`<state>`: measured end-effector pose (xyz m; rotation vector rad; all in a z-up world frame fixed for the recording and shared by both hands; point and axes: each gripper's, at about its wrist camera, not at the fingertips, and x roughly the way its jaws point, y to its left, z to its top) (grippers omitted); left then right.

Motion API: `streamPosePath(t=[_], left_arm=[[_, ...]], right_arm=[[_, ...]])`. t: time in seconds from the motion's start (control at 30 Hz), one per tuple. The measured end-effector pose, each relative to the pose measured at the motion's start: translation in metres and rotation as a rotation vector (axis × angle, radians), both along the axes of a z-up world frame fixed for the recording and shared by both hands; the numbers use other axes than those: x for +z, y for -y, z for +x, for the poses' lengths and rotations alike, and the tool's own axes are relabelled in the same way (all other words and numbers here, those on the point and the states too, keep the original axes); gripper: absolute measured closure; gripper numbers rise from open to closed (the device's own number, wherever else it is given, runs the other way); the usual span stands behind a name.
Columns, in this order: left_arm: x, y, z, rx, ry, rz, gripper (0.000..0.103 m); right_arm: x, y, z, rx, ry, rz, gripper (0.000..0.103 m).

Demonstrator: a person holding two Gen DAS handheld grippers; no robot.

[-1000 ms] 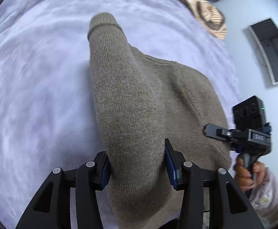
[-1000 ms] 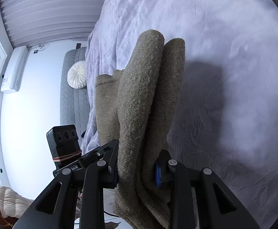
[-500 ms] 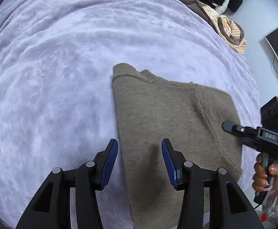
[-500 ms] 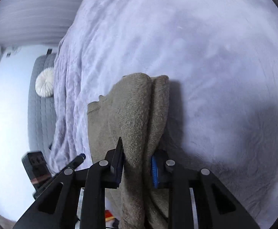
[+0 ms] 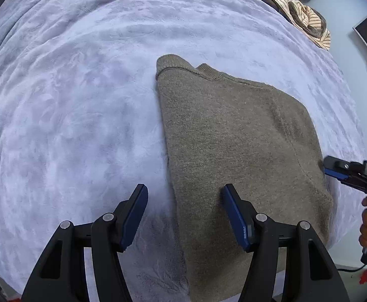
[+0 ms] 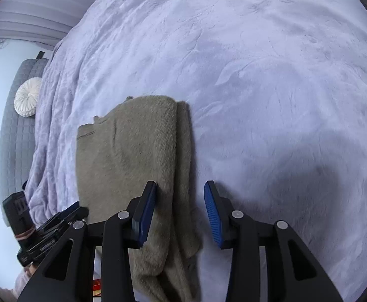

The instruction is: Fold small clothes

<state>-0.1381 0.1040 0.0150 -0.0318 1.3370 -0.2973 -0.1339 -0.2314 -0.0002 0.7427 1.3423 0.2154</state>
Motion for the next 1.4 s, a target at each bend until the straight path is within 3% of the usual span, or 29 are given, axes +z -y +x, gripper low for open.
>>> streamPosePath(t=[0.13, 0.23, 0.27, 0.3, 0.33, 0.43, 0.53, 0.7, 1.0, 1.13, 1.27, 1.4], left_arm=[[0.009, -0.009, -0.004, 0.008, 0.011, -0.003, 0.04], [0.005, -0.007, -0.01, -0.012, 0.008, 0.009, 0.04], [0.001, -0.004, -0.012, -0.019, -0.002, 0.017, 0.04], [-0.004, -0.002, -0.015, -0.026, -0.016, 0.023, 0.04], [-0.008, 0.001, -0.019, -0.029, -0.022, 0.026, 0.04], [-0.014, 0.002, -0.028, -0.031, -0.016, 0.033, 0.039], [-0.017, -0.001, -0.03, -0.013, -0.018, 0.038, 0.031], [-0.016, -0.003, -0.03, -0.004, -0.032, 0.039, 0.031], [-0.004, -0.008, -0.039, 0.0, -0.079, 0.065, 0.031], [0.0, -0.012, -0.045, -0.007, -0.098, 0.076, 0.031], [-0.001, -0.014, -0.052, -0.017, -0.123, 0.087, 0.031], [-0.004, -0.012, -0.058, -0.026, -0.16, 0.11, 0.031]], right_arm=[[0.014, -0.018, -0.025, 0.054, -0.001, 0.099, 0.06], [0.01, -0.037, -0.039, 0.087, -0.031, 0.096, 0.06], [0.007, -0.042, -0.043, 0.1, -0.043, 0.071, 0.066], [0.002, -0.049, -0.043, 0.115, -0.059, 0.02, 0.088], [-0.004, -0.055, -0.043, 0.119, -0.08, -0.035, 0.092], [-0.02, -0.051, -0.048, 0.053, -0.107, -0.063, 0.092], [-0.033, -0.053, -0.049, 0.032, -0.119, -0.071, 0.093], [-0.034, -0.056, -0.051, 0.002, -0.12, -0.071, 0.093], [-0.014, -0.051, -0.064, -0.059, -0.156, -0.174, 0.091], [0.0, -0.048, -0.066, -0.061, -0.186, -0.313, 0.091], [0.017, -0.043, -0.068, -0.111, -0.149, -0.277, 0.091], [0.034, -0.06, -0.061, -0.065, -0.084, -0.263, 0.091]])
